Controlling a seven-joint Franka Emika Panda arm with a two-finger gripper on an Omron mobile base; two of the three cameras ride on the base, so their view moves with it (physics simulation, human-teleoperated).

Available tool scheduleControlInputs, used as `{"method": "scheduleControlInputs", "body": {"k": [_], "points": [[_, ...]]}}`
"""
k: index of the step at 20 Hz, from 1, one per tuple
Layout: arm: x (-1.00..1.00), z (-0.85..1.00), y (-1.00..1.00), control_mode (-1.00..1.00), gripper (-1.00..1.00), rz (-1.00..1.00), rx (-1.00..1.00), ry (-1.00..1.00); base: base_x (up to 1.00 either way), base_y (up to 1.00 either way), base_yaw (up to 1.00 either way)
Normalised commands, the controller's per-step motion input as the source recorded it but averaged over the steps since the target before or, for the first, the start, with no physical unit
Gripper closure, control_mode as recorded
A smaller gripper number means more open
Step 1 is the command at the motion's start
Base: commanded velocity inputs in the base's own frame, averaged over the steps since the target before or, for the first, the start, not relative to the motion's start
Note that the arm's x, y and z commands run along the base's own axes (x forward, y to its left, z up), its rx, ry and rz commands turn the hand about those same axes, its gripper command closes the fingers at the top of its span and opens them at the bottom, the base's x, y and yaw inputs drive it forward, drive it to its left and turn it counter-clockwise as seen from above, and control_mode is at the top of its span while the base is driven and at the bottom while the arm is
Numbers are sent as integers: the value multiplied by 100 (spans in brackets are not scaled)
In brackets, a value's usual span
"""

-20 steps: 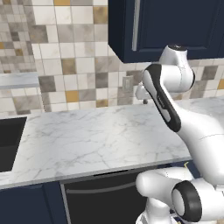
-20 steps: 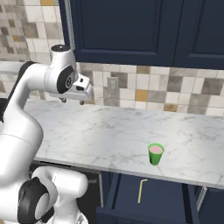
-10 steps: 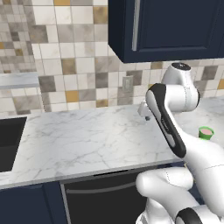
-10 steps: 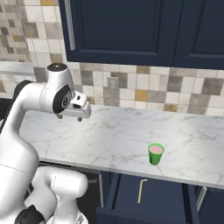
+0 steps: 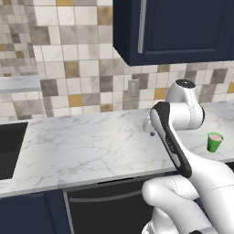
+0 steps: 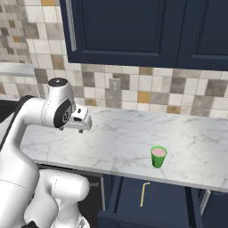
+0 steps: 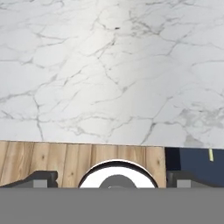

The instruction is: Pick up the straw from the right drawer and put it inside the smoothie cup.

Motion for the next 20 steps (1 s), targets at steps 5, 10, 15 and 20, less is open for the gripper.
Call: {"method": "scheduleControlInputs", "body": {"k": [5, 10, 15, 20], "points": [[0, 0, 0, 100, -100, 0, 0, 0, -17, 0, 0], [0, 0, 0, 100, -100, 0, 0, 0, -72, 0, 0], [0, 0, 0, 100, -100, 0, 0, 0, -79, 0, 0], [0, 0, 0, 100, -100, 0, 0, 0, -51, -3, 0]]}}
